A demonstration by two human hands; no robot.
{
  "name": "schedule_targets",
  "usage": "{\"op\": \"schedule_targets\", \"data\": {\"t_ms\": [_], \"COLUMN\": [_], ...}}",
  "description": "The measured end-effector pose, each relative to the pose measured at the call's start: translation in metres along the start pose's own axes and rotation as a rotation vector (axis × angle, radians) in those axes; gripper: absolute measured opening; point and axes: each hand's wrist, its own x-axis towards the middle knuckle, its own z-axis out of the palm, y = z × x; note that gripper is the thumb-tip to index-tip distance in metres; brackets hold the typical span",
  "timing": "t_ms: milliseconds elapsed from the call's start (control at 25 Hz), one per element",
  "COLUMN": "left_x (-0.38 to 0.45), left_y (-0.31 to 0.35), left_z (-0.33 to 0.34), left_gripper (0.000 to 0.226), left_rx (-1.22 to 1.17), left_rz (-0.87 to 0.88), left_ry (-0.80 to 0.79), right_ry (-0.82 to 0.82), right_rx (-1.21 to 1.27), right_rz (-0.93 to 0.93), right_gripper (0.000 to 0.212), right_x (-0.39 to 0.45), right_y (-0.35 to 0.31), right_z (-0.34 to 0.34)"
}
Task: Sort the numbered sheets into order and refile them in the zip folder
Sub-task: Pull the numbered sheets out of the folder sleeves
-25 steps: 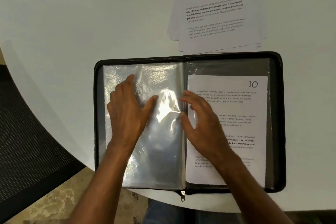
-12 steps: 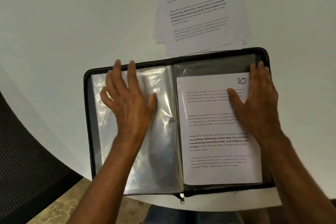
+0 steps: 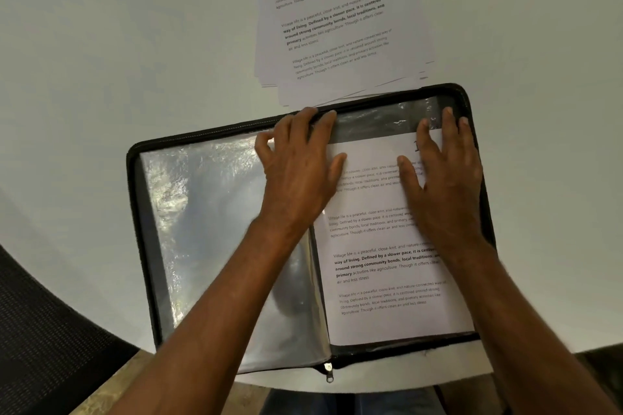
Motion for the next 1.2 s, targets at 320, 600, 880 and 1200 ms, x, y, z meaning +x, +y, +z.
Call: {"op": "schedule_targets", "data": {"t_ms": [320, 600, 880, 1200], "left_x": [0.034, 0.04, 0.062, 0.078], "left_y": [0.007, 0.007, -0.002, 0.01], "left_z": [-0.001, -0.023, -0.022, -0.029], "left_gripper": [0.015, 0.005, 0.052, 0.008], "left_rx": [-0.123, -0.467, -0.507, -0.232], "left_rz": [0.11, 0.045, -0.057, 0.088], "left_ry": [0.005, -0.102, -0.113, -0.429], "right_ry": [0.056, 0.16, 0.201, 0.223], "right_rx": [0.173, 0.709, 0.849, 0.859], "right_rz": [-0.018, 0.244, 0.347, 0.352], "right_gripper": [0.044, 0.054, 0.043, 0.04], "right_x": [-0.001, -0.005, 0.0, 0.001], "right_y": [0.004, -0.012, -0.021, -0.022], "right_z": [-0.004, -0.031, -0.036, -0.039]}}
